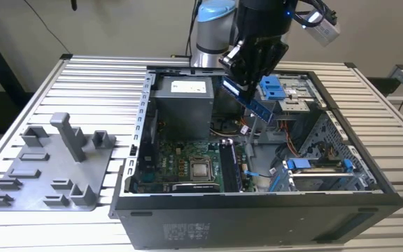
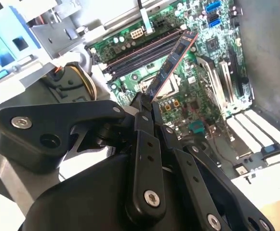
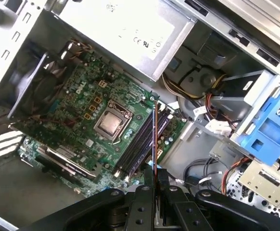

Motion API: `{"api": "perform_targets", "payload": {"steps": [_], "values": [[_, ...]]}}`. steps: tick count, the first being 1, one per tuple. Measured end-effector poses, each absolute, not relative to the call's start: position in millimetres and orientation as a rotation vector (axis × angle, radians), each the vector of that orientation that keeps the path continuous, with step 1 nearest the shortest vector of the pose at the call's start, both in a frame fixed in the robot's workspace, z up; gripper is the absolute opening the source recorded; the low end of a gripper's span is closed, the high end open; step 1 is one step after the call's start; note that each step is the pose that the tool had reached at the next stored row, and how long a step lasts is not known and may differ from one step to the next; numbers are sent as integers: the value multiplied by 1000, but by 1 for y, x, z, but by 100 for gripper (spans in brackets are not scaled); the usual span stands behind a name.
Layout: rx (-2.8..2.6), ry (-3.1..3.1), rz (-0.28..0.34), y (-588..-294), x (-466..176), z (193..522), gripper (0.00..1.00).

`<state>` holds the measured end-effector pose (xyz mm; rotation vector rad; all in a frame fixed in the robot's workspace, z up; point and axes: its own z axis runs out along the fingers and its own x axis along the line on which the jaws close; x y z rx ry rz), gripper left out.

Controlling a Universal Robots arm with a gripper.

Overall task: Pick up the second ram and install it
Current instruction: 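Insert the second ram into the second slot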

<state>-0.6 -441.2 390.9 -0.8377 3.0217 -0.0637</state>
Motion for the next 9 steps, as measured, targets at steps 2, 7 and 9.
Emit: {"api": "perform_targets", "payload": {"steps": [2,7,9], "values": [[-793,3034,-64,-441,-1,391,14],[-682,3063,-64,-441,-1,390,14],[-637,3073,-64,-441,-1,390,14]]}}
